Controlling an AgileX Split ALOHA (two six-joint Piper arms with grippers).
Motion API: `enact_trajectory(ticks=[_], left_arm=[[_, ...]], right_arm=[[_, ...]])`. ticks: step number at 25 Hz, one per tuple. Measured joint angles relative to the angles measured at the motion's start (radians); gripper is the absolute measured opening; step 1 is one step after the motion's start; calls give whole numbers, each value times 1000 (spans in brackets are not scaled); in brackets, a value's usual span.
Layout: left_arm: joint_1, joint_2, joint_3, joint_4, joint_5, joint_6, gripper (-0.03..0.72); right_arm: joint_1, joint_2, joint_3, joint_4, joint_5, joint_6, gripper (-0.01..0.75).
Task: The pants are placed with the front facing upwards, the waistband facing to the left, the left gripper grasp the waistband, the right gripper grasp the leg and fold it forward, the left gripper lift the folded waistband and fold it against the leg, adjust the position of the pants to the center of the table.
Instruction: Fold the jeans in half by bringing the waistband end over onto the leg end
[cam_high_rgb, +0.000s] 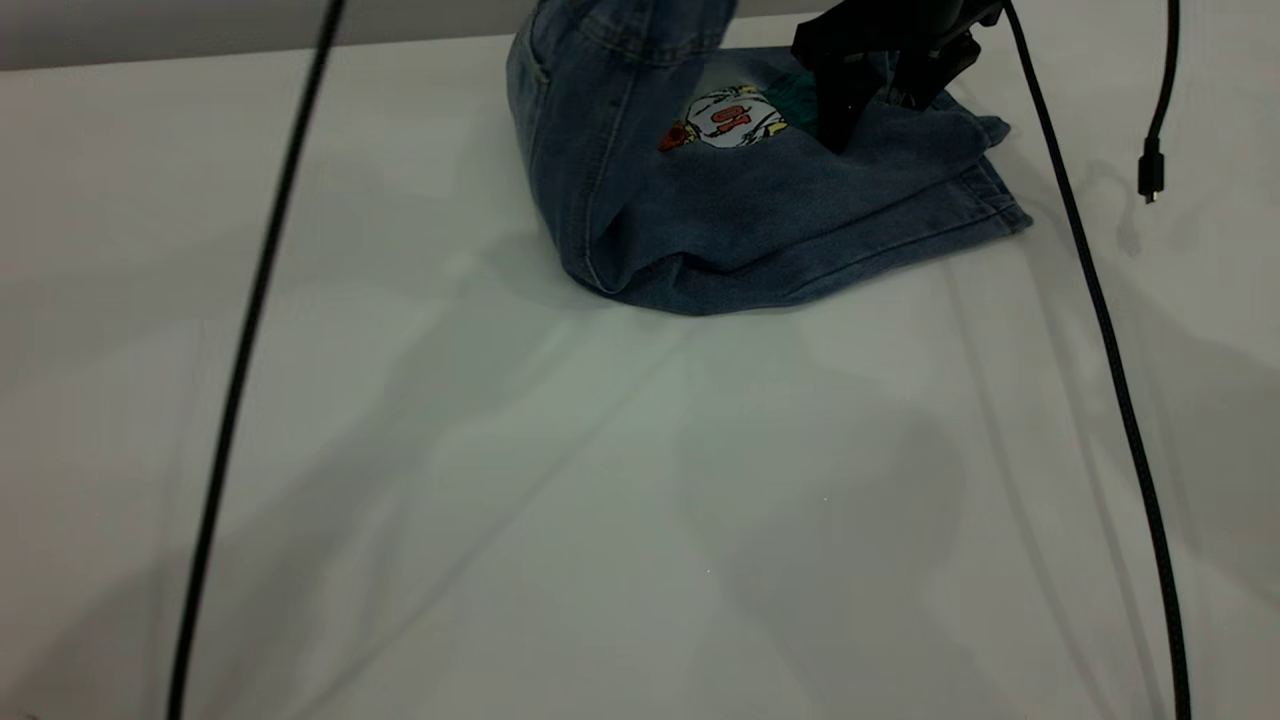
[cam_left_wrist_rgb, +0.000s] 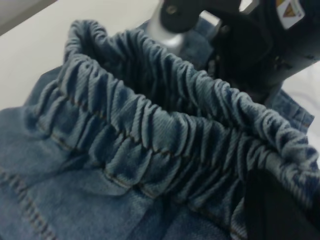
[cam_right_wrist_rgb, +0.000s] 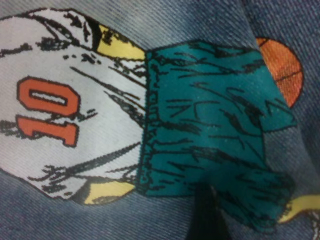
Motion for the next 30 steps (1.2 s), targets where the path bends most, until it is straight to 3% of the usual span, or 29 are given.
enact_trajectory(ticks=[8,17,23,30], left_arm=[[-24,60,-110,-1,50,-7,87],[-29,61,-110,-1,50,-7,87],[-73,77,-112,5,-12,5,87],[-119,207,-230,-4,-30,4,87]], right_arm=[[-20,-18,-4,-53,9,-3,430],[-136,-117,-21,10,6,-14,431],[-238,-184,-21,9,4,-3,431],[-292,-201,-21,59,3,5,431]])
